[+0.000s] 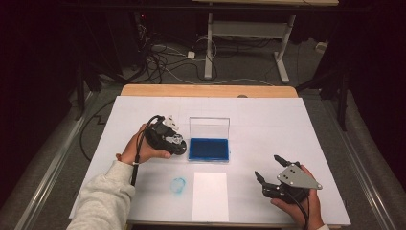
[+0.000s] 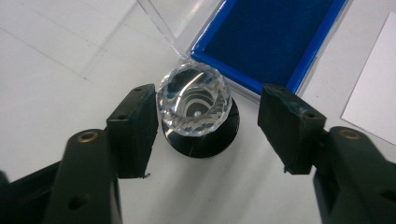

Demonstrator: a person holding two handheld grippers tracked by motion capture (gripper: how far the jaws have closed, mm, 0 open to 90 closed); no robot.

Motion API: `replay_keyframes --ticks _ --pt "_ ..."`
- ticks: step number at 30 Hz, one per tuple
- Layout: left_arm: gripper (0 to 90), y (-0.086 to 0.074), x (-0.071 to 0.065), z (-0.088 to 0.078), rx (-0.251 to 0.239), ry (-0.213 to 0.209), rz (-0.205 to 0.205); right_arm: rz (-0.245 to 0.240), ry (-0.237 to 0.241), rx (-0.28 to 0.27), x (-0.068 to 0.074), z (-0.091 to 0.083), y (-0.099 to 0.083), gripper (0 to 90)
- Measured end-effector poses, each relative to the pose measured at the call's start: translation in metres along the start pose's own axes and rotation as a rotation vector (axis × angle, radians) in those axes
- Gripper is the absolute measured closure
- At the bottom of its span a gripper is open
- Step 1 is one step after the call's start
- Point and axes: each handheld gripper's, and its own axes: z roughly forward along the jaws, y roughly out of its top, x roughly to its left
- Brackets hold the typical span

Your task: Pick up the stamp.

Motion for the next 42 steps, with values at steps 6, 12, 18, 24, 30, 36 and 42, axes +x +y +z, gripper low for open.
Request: replay_keyframes --ticks 6,12,18,24,30,36,42 --pt "40.7 0.002 0.005 0.002 -0.013 -0.016 -0.014 -0.001 0.001 0.008 0.000 0.001 -0.001 21.6" --pt "46.7 0.004 0.006 0.010 0.006 -0.012 -0.013 -0.008 0.003 0.007 0.001 0.002 -0.001 21.6" --pt "52.5 0.005 0.007 0.011 0.012 0.003 0.001 -0.007 0.005 0.010 0.002 0.002 -0.001 21.8" --pt "54.2 0.006 0.006 0.011 0.018 0.001 0.015 -0.014 0.010 0.018 0.003 0.004 -0.002 22.2" --pt "54.5 0.005 0.007 0.012 0.008 0.006 0.007 -0.014 0.013 0.021 0.003 0.004 -0.002 22.4" --pt "54.8 0.005 0.007 0.012 0.008 0.007 0.012 -0.015 0.012 0.024 0.003 0.004 -0.002 22.5" --pt "55.0 0.005 0.004 0.012 0.005 0.027 0.027 -0.017 0.015 0.018 0.003 0.003 -0.001 22.5"
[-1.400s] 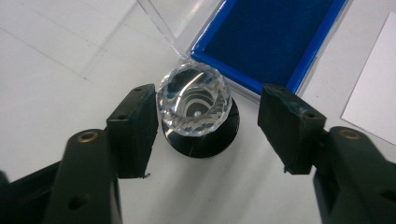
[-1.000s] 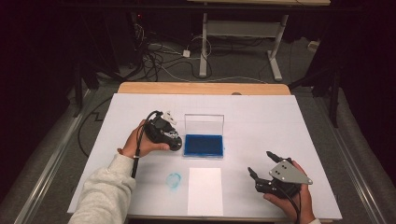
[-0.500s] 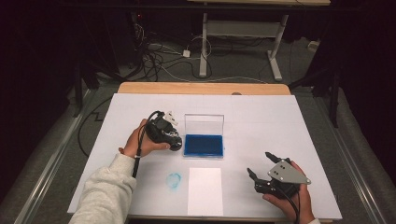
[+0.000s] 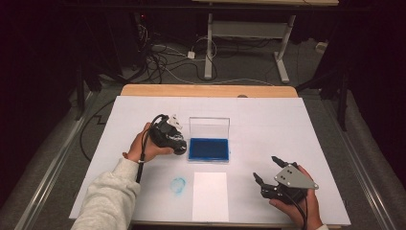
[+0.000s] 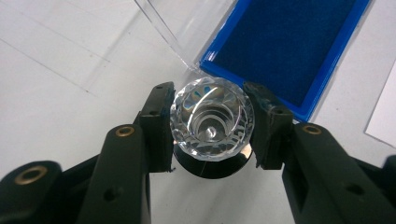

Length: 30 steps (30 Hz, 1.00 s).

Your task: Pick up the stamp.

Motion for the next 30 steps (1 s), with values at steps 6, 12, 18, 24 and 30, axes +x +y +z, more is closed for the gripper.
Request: replay_keyframes --ticks 6,12,18,24,30 --pt "55.1 -0.005 -0.003 -0.017 -0.073 0.043 -0.012 0.011 -0.008 -0.009 -0.002 -0.002 0.000 22.4" --pt "55.1 -0.010 -0.012 -0.036 -0.125 0.055 0.000 0.005 -0.004 -0.018 -0.003 -0.004 0.002 22.9" --pt "55.1 -0.013 -0.022 -0.048 -0.137 0.051 0.030 0.007 -0.006 -0.032 -0.004 -0.004 0.003 22.5" --pt "55.1 -0.019 -0.029 -0.060 -0.169 0.049 0.035 0.008 -0.005 -0.042 -0.004 -0.003 0.004 22.0" --pt "55.1 -0.027 -0.031 -0.065 -0.205 0.043 0.027 0.001 -0.001 -0.043 -0.004 0.000 0.006 21.4"
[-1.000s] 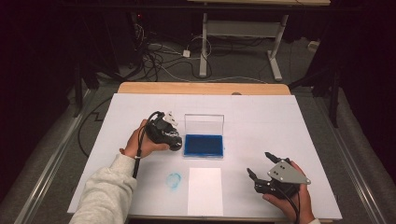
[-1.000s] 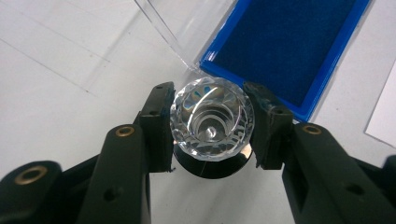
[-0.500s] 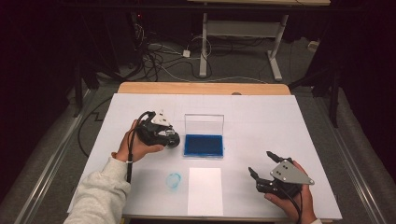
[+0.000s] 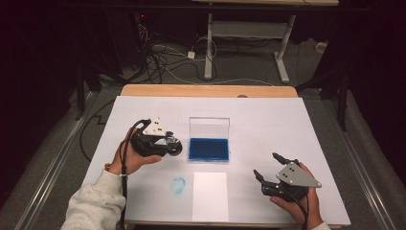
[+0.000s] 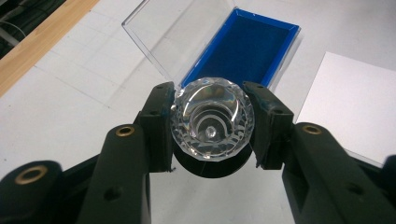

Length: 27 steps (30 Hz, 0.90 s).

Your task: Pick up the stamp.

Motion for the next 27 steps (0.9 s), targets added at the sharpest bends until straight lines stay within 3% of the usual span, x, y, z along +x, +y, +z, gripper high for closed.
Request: replay_keyframes --ticks 12,27 --pt "55.1 -0.005 -0.004 -0.001 -0.031 -0.019 -0.008 -0.006 0.011 0.001 0.001 0.005 0.002 21.0" --pt "55.0 0.001 -0.022 -0.002 -0.045 -0.048 0.034 -0.010 0.029 -0.005 0.002 0.009 0.004 20.9"
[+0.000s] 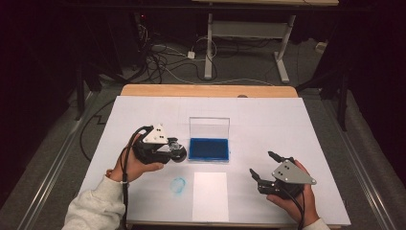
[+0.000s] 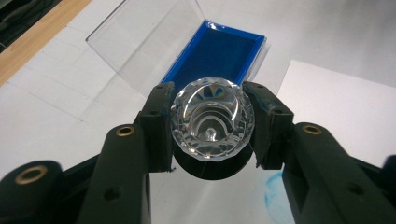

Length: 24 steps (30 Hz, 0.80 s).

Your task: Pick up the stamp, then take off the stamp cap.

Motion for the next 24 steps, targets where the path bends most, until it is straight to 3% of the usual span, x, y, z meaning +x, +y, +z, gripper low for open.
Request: replay_keyframes --ticks 5,7,11,13,15,16,19,21,24 --pt "55.1 0.004 -0.009 0.000 -0.036 0.010 0.007 -0.008 0.020 0.001 0.004 0.001 0.002 20.7" --pt "55.1 0.009 -0.012 0.000 -0.069 -0.011 0.000 -0.011 0.032 0.003 0.006 0.003 0.003 20.2" --pt "55.1 0.013 -0.017 0.004 -0.076 -0.026 0.003 0.012 0.060 0.002 0.007 0.008 0.006 19.7" --pt "55.1 0.017 -0.022 0.008 -0.076 -0.042 0.008 0.015 0.119 -0.004 0.012 0.015 0.012 19.6" --pt "55.1 0.021 -0.026 0.012 -0.080 -0.053 0.014 0.014 0.132 0.002 0.014 0.017 0.014 19.8" --pt "55.1 0.023 -0.027 0.015 -0.076 -0.059 0.020 0.000 0.191 -0.001 0.020 0.022 0.019 23.5" --pt "55.1 0.031 -0.033 0.024 -0.070 -0.081 0.042 -0.023 0.203 0.002 0.029 0.028 0.024 22.5" --pt "55.1 0.036 -0.037 0.029 -0.075 -0.095 0.054 -0.040 0.250 0.017 0.042 0.038 0.029 23.3" --pt "55.1 0.041 -0.043 0.034 -0.093 -0.114 0.063 -0.048 0.271 0.022 0.052 0.048 0.032 23.8"
